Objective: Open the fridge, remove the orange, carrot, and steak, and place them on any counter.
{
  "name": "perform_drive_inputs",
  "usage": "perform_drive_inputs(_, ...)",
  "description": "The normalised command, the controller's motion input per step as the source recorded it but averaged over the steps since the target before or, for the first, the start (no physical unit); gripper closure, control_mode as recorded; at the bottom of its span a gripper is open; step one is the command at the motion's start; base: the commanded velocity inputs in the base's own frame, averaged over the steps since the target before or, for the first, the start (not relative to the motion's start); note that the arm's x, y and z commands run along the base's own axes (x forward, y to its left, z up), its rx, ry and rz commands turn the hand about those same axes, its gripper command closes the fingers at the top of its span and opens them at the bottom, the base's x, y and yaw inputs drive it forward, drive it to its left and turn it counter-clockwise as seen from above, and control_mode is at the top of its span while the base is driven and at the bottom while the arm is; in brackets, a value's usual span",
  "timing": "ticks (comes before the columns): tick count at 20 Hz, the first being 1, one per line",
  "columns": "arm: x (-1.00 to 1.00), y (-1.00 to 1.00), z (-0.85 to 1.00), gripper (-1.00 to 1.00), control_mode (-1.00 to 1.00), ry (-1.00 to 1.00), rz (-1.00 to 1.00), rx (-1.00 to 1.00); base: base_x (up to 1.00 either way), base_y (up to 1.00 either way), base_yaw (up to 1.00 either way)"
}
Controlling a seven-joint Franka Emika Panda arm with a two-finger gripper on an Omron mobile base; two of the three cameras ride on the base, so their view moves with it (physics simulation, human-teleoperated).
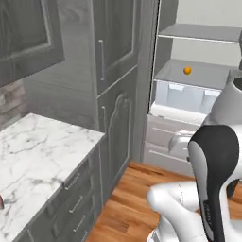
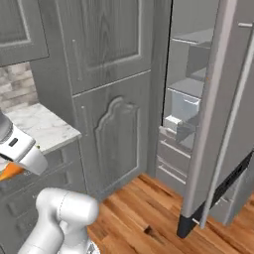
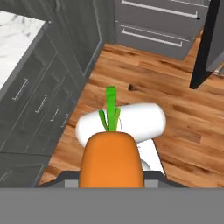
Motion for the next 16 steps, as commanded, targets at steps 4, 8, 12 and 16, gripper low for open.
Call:
perform_drive_inputs(4,0.0,0.0,0.0,1.0,1.0,0.0,0.0,0.0,-0.44,-0.45,0.93)
perform_drive_inputs(8,0.0,0.0,0.0,1.0,1.0,0.0,0.0,0.0,-0.47,0.09,0.87)
perform_drive_inputs(12,0.0,0.0,0.0,1.0,1.0,0.0,0.0,0.0,-0.38,0.48,0.78)
perform_drive_inputs(16,0.0,0.0,0.0,1.0,1.0,0.0,0.0,0.0,-0.16,0.63,0.69)
